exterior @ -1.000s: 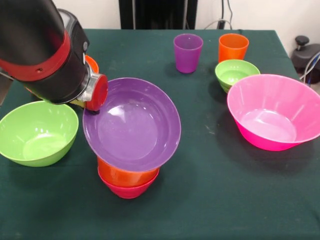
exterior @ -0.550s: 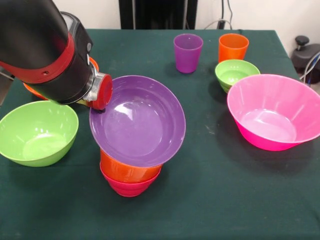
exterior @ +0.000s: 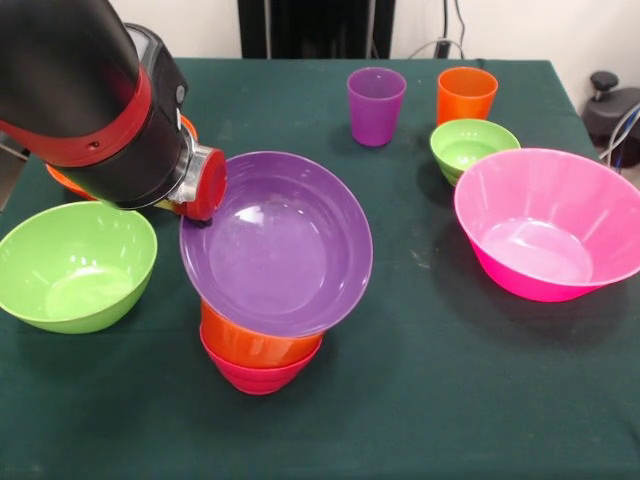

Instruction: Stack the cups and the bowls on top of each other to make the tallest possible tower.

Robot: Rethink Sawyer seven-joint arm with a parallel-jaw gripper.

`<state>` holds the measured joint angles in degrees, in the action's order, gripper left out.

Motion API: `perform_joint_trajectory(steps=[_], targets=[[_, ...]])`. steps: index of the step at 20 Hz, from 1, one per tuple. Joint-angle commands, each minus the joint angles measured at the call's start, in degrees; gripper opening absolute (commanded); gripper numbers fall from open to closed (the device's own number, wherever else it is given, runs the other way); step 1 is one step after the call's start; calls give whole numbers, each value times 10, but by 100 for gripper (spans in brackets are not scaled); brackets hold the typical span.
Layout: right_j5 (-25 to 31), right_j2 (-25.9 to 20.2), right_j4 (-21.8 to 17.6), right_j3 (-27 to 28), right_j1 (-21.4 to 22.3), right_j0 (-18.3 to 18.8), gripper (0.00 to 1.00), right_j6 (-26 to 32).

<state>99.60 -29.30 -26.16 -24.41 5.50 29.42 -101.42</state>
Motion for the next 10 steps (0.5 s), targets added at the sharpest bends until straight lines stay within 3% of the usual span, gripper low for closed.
perform_joint_trajectory(steps=[1, 10], targets=[[26, -29, -29, 1, 11, -18, 0, 151], [50, -28, -23, -2, 25, -20, 0, 146]])
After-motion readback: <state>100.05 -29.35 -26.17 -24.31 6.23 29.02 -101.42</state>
